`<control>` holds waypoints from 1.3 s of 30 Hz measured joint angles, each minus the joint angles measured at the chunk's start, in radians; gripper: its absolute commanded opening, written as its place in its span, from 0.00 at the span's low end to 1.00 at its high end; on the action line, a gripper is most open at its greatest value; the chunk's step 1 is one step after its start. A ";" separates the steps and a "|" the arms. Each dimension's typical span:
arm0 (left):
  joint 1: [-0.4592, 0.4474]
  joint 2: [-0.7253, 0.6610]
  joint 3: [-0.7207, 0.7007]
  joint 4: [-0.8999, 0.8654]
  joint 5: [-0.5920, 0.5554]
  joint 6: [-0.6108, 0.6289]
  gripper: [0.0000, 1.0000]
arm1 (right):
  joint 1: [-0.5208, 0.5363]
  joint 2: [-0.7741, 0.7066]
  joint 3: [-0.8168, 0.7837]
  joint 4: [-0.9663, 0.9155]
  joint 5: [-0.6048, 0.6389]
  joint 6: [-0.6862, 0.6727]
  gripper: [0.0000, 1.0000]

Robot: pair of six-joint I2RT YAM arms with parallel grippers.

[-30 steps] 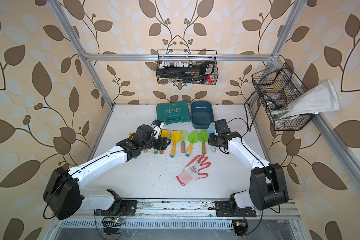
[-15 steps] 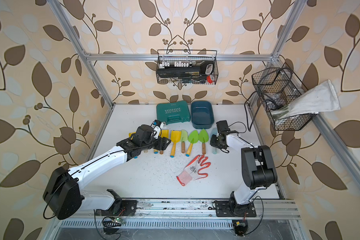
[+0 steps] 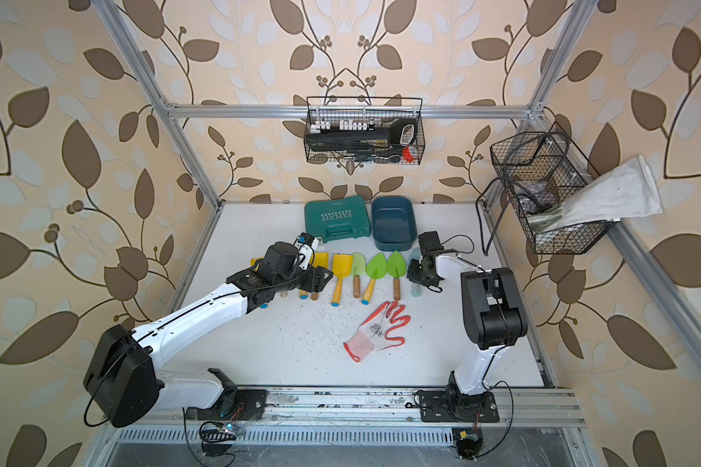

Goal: Take the shovel out of the storage box
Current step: Place the shovel at the center of the board.

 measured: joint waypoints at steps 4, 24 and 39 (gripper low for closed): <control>0.000 0.000 0.000 -0.002 -0.001 0.000 0.74 | 0.002 -0.003 0.001 0.005 0.017 -0.002 0.45; 0.000 -0.039 -0.002 -0.021 -0.194 0.009 0.99 | 0.043 -0.377 -0.207 0.208 0.190 -0.089 0.99; 0.185 -0.228 -0.322 0.259 -0.592 0.351 0.99 | 0.043 -0.488 -0.533 0.622 0.350 -0.345 0.99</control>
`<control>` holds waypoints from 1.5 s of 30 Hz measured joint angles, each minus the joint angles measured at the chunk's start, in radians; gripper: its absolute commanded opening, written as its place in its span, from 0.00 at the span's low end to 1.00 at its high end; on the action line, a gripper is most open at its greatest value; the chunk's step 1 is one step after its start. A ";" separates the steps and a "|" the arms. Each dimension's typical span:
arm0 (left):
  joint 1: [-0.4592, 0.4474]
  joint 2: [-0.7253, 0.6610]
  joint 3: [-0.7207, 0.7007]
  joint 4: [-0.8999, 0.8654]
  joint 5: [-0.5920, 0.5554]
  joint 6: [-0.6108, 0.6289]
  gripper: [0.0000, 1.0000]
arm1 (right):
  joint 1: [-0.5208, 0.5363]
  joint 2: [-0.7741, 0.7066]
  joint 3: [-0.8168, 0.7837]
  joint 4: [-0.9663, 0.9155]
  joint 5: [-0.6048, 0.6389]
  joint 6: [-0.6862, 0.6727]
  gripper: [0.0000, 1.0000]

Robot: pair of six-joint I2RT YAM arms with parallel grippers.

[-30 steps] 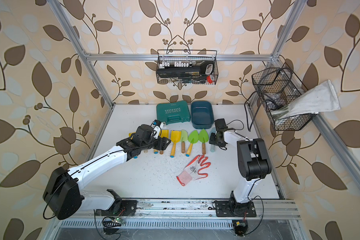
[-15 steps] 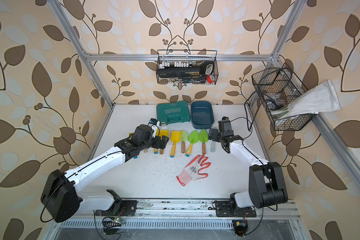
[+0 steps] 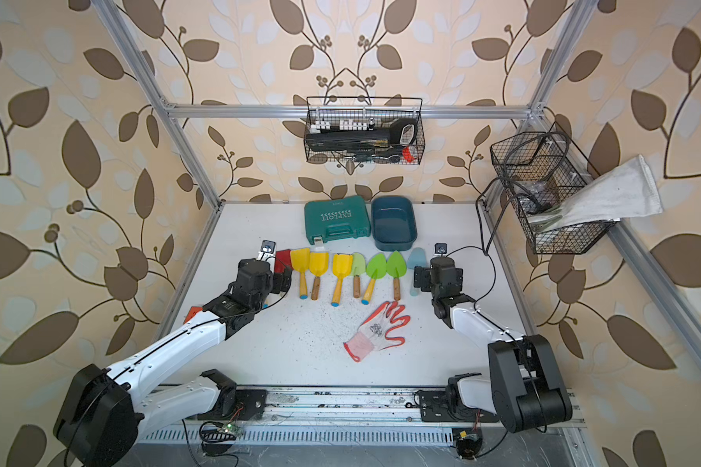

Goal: Take the shovel out of the storage box
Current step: Place the shovel at the center of the board, then reset both arms

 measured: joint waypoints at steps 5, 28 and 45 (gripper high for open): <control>0.266 0.134 -0.100 0.181 0.066 -0.008 0.99 | 0.000 0.012 -0.078 0.214 0.002 -0.068 1.00; 0.511 0.398 -0.247 0.659 0.333 -0.106 0.99 | -0.042 0.208 -0.286 0.821 -0.111 -0.157 0.99; 0.511 0.398 -0.242 0.663 0.340 -0.109 0.99 | -0.094 0.208 -0.201 0.710 -0.149 -0.122 0.99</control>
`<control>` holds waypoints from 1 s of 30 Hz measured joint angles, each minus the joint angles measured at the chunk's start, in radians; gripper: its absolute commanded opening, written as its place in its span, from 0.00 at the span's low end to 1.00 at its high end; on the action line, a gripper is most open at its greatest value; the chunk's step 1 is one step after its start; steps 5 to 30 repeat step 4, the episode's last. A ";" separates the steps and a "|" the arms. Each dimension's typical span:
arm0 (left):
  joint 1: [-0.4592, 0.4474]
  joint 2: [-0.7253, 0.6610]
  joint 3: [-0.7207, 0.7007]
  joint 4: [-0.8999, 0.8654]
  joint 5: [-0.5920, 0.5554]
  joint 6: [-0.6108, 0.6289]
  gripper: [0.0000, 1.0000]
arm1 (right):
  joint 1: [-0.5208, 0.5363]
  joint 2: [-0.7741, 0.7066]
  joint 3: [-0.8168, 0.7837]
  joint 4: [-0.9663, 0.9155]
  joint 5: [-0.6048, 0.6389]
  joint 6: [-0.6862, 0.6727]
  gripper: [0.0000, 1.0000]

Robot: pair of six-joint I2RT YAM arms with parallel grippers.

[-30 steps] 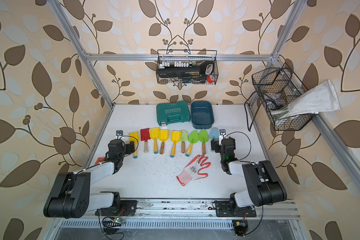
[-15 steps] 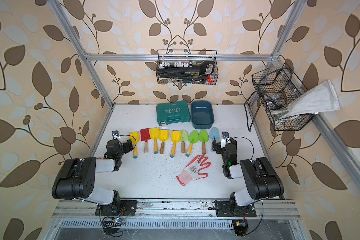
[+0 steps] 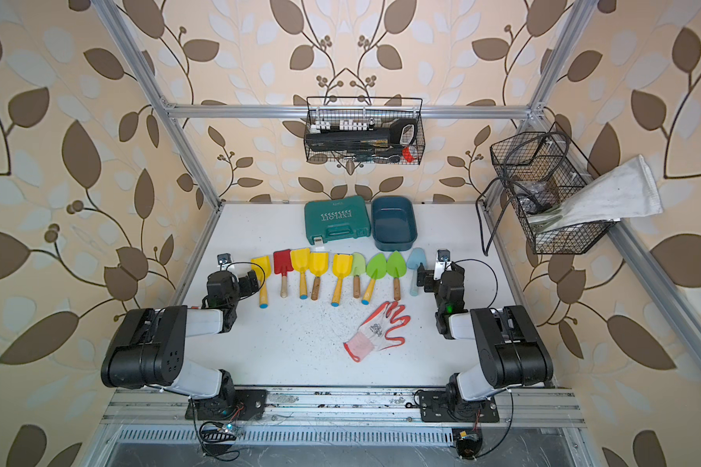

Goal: Take the shovel out of the storage box
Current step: Reset both arms

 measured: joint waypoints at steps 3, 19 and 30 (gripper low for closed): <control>0.000 0.000 0.000 0.000 0.006 -0.001 0.99 | 0.000 0.000 0.000 -0.014 -0.006 0.003 0.99; 0.000 0.000 0.000 0.000 0.011 -0.001 0.99 | 0.000 0.000 0.000 -0.018 -0.006 0.003 0.99; 0.000 0.000 0.000 0.000 0.011 -0.001 0.99 | 0.000 0.000 0.000 -0.018 -0.006 0.003 0.99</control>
